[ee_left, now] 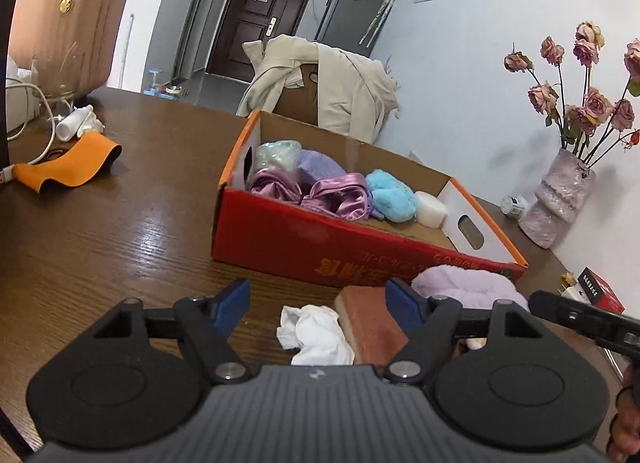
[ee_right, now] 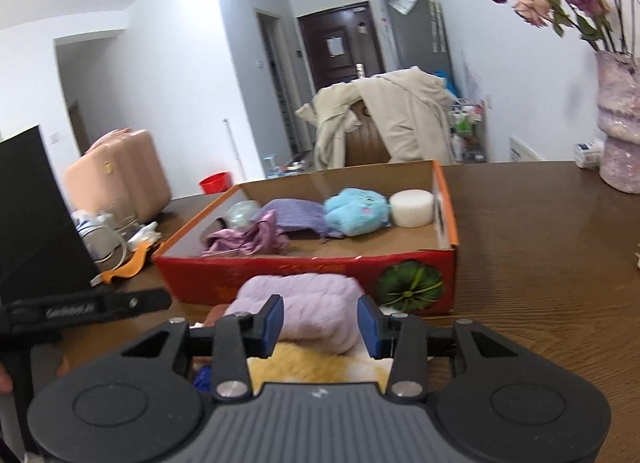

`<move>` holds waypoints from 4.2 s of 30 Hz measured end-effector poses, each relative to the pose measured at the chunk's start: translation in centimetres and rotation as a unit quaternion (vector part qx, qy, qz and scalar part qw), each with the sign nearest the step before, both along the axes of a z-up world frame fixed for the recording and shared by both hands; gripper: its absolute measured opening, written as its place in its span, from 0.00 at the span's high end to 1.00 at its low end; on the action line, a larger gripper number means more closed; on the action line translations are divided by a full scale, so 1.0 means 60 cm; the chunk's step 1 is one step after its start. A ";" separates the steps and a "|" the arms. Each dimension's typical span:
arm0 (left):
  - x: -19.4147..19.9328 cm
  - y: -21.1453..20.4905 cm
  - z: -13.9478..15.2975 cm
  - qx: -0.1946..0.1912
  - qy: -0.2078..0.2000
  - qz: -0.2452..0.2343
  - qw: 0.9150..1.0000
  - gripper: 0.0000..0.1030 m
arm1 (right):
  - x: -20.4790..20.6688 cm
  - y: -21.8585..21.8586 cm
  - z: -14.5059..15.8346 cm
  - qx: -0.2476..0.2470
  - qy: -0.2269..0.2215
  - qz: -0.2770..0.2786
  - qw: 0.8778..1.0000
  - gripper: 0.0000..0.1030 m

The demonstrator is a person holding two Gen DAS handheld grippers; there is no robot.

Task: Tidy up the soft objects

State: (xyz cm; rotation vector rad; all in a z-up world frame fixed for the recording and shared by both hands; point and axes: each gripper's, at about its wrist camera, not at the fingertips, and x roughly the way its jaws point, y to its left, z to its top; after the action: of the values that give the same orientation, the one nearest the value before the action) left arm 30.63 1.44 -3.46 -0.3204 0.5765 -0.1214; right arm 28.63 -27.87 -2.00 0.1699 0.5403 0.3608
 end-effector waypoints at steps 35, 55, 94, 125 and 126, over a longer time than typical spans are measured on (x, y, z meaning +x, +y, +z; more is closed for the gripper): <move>-0.106 -0.004 0.046 0.053 -0.041 -0.048 0.997 0.90 | -0.142 0.093 -0.037 -0.113 0.010 0.148 0.982 0.88; 0.116 0.026 0.115 0.055 -0.062 -0.060 0.995 0.90 | 0.039 0.094 0.108 -0.051 -0.074 0.130 0.987 0.90; -0.180 -0.036 0.144 0.086 -0.105 -0.031 0.990 0.10 | -0.094 -0.036 0.130 -0.057 -0.084 0.010 0.995 0.29; -0.081 -0.095 0.065 0.065 -0.023 -0.042 0.997 0.13 | -0.097 -0.065 0.020 0.000 -0.003 -0.021 1.000 0.31; -0.067 -0.099 0.061 0.063 -0.019 -0.046 0.997 0.15 | -0.086 -0.062 0.019 0.000 -0.002 -0.019 1.000 0.32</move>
State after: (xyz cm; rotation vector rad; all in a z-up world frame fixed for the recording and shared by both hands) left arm 26.59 -4.50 0.22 -0.1690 0.5589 -0.1787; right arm 23.48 -31.60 -0.86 0.1801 0.5326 0.3236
